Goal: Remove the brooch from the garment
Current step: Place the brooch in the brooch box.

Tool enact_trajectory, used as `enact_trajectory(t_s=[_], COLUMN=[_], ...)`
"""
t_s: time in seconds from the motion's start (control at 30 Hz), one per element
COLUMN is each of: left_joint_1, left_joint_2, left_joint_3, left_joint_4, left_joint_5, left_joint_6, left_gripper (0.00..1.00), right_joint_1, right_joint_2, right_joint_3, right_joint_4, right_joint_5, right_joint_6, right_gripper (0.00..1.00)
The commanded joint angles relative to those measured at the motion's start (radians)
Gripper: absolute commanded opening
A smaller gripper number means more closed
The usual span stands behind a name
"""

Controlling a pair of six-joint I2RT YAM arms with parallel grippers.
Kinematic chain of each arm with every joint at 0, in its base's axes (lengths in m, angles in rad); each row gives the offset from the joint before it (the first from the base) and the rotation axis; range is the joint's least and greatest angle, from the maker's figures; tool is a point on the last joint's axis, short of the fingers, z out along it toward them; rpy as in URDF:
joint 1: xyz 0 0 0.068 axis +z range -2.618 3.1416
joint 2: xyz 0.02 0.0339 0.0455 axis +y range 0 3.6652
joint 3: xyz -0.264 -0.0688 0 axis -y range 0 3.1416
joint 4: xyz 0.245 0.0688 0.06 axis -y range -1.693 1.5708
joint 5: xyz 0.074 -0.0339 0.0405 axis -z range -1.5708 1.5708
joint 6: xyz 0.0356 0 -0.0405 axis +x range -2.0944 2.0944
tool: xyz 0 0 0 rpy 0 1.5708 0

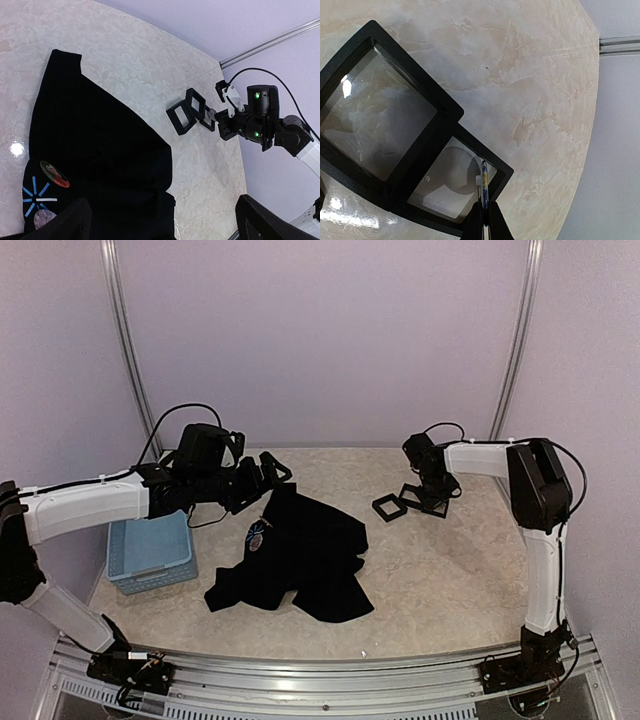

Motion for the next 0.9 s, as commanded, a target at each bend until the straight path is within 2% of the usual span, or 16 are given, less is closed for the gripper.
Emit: enact_trajectory(t_s=[0.0,0.17,0.47,0.6,0.73,0.87], left_joint_1=[0.007,0.008,0.017,0.036,0.061,0.07], left_joint_2=[-0.034,-0.037,-0.03,-0.054,-0.112,-0.15], left_joint_3=[-0.019,-0.026,-0.016,-0.02,-0.045,-0.061], left_joint_4=[0.006,0.009,0.004,-0.032,-0.049,-0.069], left_joint_5=[0.002,0.001,0.002,-0.025,-0.033,-0.045], left_joint_6=[0.013,0.01,0.02,0.039,0.051,0.049], left_gripper=[0.99,0.99,0.99,0.99,0.99,0.99], right_joint_1=[-0.01,-0.011,-0.011,-0.011,-0.011,-0.012], right_joint_2=[0.033,0.021,0.007,-0.022,-0.072,-0.135], right_joint_3=[0.003,-0.004,0.017,0.017,0.005,-0.019], right_joint_4=[-0.013,-0.012,-0.018,-0.022,-0.036,-0.05], right_joint_5=[0.029,0.013,-0.034,-0.066,-0.107,-0.123], right_joint_6=[-0.001,0.003,-0.006,-0.008,-0.008,0.003], right_gripper=[0.0,0.02,0.31,0.4,0.61,0.72])
